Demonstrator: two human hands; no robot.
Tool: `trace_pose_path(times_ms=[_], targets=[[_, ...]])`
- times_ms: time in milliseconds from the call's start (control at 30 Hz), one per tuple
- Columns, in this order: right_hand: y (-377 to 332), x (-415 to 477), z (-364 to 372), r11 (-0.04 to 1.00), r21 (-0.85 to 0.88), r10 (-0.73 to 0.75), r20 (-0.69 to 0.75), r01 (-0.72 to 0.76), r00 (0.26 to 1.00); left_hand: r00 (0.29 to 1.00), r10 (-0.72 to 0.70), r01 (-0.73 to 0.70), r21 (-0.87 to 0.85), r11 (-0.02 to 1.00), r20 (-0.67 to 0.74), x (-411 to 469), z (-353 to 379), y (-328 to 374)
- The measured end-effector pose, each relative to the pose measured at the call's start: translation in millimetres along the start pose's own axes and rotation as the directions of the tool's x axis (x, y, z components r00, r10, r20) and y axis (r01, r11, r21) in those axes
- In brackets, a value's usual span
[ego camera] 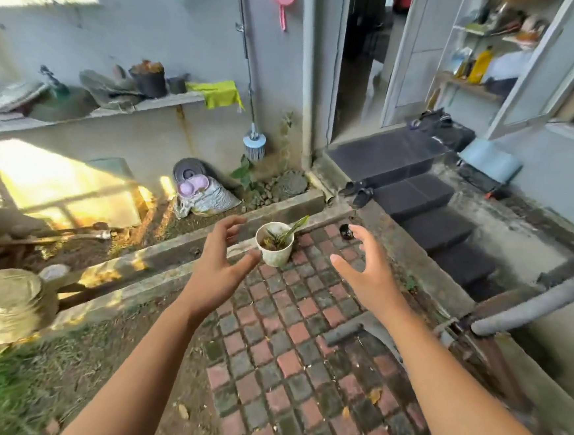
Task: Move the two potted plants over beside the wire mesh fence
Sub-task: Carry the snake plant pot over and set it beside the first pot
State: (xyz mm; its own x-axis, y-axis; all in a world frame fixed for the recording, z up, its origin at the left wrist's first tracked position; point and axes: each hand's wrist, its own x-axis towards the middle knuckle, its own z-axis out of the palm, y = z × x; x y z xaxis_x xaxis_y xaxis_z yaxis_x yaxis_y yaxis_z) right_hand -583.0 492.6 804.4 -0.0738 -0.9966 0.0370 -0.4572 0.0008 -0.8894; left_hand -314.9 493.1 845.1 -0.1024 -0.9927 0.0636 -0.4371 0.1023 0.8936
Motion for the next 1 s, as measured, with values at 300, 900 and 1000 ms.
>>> trace_pose_path(times_ms=[300, 900, 1000], targets=[[97, 182, 46, 0.967, 0.173, 0.194, -0.022, -0.187, 0.981, 0.993, -0.081, 0.075, 0.072, 0.995, 0.089, 196, 80, -72], [442, 465, 253, 0.982, 0.037, 0.179, 0.108, -0.183, 0.978, 0.961, -0.271, 0.265, 0.09, 0.96, 0.055, 470, 229, -518], [523, 496, 304, 0.986, 0.06, 0.147, 0.094, -0.153, 0.985, 0.969, -0.235, 0.224, 0.131, 0.966, 0.076, 502, 258, -611]])
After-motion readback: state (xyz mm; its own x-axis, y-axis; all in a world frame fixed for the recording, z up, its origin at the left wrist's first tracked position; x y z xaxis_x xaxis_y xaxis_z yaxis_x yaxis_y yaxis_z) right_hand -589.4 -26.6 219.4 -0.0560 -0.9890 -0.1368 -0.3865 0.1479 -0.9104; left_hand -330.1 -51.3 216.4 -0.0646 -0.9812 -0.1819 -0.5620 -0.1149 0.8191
